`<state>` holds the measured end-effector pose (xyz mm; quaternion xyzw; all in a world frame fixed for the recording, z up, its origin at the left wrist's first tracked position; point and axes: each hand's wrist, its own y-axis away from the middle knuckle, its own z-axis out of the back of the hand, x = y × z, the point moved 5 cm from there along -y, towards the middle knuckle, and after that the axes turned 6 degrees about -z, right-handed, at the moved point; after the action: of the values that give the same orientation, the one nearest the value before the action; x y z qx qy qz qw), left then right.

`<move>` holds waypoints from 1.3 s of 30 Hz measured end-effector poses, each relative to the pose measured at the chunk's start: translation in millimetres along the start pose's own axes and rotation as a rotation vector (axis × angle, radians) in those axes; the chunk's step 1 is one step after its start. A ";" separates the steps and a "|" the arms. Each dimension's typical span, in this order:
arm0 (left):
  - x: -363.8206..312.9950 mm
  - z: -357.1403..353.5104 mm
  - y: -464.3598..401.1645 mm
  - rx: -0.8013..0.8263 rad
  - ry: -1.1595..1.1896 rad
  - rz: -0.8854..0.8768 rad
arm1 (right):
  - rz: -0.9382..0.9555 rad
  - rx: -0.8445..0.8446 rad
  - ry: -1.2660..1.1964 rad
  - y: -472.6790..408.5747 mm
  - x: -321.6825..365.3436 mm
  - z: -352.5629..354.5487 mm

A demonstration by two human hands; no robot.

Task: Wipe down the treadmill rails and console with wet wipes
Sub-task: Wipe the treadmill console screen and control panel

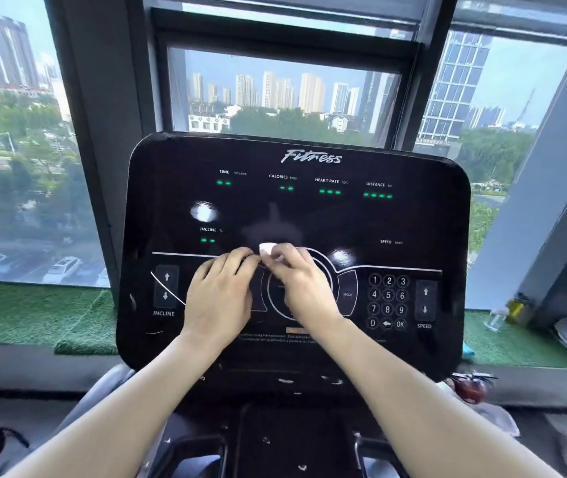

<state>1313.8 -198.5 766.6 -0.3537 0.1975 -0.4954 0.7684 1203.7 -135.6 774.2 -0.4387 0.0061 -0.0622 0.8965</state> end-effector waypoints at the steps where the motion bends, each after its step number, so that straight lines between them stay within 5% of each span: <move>1: 2.3 1.3 1.2 -0.003 -0.005 0.004 | 0.037 0.018 0.006 -3.5 -5.5 3.8; 3: 8.7 4.2 4.6 -0.006 -0.011 0.022 | -0.025 -0.038 0.012 -13.0 -26.4 18.9; 8: 24.1 11.5 13.5 0.004 -0.047 0.082 | -0.641 -0.405 -0.153 -26.8 -64.5 48.9; 14: 35.2 13.4 21.5 0.035 -0.046 0.109 | -0.006 -0.076 -0.022 5.4 35.2 -24.1; 17: 38.9 15.0 24.6 0.030 -0.049 0.107 | 0.121 -0.015 -0.005 -1.8 28.6 -17.7; 24: 40.1 14.7 27.2 0.023 -0.047 0.117 | -0.565 -0.348 -0.173 -43.1 -35.2 32.1; 29: 38.5 13.8 28.3 0.035 -0.044 0.119 | -0.062 -0.099 -0.043 -0.7 34.9 -14.3; 32: 36.3 15.1 28.0 0.042 -0.067 0.122 | 0.025 -0.007 0.001 -3.0 28.2 -7.8; 39: 25.3 16.0 25.3 0.107 -0.077 0.223 | -0.506 -0.313 -0.155 -19.5 -45.8 39.9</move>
<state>1350.9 -209.2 759.8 -0.3067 0.1791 -0.4028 0.8436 1158.9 -110.8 812.2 -0.5624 -0.1621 -0.2481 0.7720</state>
